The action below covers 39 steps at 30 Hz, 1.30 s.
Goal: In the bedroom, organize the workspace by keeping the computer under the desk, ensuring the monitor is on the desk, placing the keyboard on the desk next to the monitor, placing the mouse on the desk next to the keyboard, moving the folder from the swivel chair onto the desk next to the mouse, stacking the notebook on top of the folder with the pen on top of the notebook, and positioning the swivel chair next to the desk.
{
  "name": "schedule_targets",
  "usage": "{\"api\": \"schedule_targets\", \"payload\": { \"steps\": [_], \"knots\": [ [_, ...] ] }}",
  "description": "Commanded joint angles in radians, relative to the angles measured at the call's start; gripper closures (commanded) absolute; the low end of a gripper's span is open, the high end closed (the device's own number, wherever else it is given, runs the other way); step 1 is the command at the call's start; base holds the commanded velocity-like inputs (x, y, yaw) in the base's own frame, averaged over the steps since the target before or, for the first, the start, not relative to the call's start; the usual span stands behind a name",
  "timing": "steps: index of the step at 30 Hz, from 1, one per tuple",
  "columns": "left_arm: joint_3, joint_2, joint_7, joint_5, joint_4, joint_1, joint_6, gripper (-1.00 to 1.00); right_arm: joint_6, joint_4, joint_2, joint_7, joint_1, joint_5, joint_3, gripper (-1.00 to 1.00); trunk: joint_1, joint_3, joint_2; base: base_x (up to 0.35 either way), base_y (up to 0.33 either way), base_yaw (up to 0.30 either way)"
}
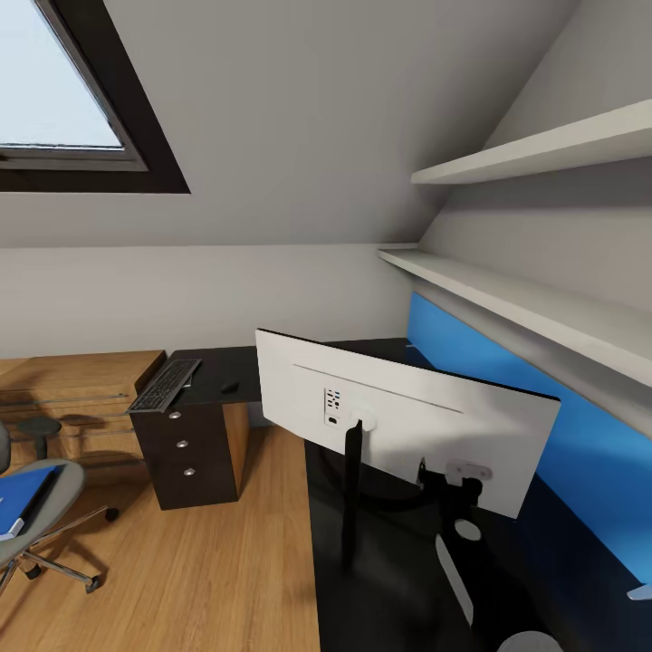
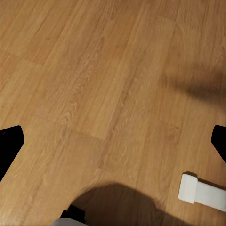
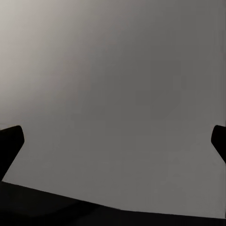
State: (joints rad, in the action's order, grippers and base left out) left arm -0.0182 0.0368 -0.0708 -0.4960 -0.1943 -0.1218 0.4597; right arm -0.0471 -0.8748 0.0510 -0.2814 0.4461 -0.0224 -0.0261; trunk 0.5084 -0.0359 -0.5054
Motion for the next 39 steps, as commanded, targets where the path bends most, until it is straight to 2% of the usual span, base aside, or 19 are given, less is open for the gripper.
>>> {"api": "schedule_targets", "payload": {
  "steps": [1, 4, 9, 20, 24, 29, 39],
  "knots": [
    [-0.002, 0.0, -0.007, -0.007, 0.001, -0.001, 0.002, -1.0, -0.005, 0.009, -0.002, -0.001, 0.008, -0.002, -0.003, -1.0, 0.0, -0.002, -0.002, 0.0, 0.0, 0.0],
    [-0.002, 0.0, -0.007, -0.007, 0.001, -0.001, 0.002, -1.0, -0.012, 0.046, -0.015, -0.001, 0.035, -0.002, -0.004, -1.0, 0.0, -0.002, -0.002, 0.0, 0.0, 0.0],
    [-0.002, 0.003, -0.007, -0.007, 0.001, -0.001, 0.002, -1.0, -0.046, 0.151, -0.045, -0.001, 0.114, -0.002, -0.004, -1.0, 0.0, -0.002, -0.002, 0.0, 0.0, 0.0],
    [-0.002, 0.005, -0.007, -0.007, 0.001, -0.001, 0.002, -1.0, -0.063, 0.211, -0.077, -0.001, 0.17, -0.002, -0.005, -1.0, 0.0, -0.002, -0.002, 0.0, 0.0, 0.0],
    [-0.002, 0.005, -0.007, -0.007, 0.001, -0.001, 0.003, -1.0, -0.074, 0.304, -0.092, -0.001, 0.227, 0.0, -0.005, -1.0, 0.0, -0.002, -0.002, 0.0, 0.0, 0.0],
    [-0.003, 0.006, -0.007, -0.007, 0.001, -0.001, 0.002, -1.0, -0.134, 0.417, -0.108, -0.001, 0.305, 0.001, -0.005, -1.0, 0.0, -0.002, -0.002, 0.0, 0.0, 0.0],
    [-0.003, 0.006, -0.007, -0.007, 0.001, -0.001, 0.002, -1.0, -0.146, 0.45, -0.122, -0.001, 0.338, 0.001, -0.006, -1.0, 0.0, -0.002, -0.002, 0.0, 0.0, 0.0]
  ]
}}
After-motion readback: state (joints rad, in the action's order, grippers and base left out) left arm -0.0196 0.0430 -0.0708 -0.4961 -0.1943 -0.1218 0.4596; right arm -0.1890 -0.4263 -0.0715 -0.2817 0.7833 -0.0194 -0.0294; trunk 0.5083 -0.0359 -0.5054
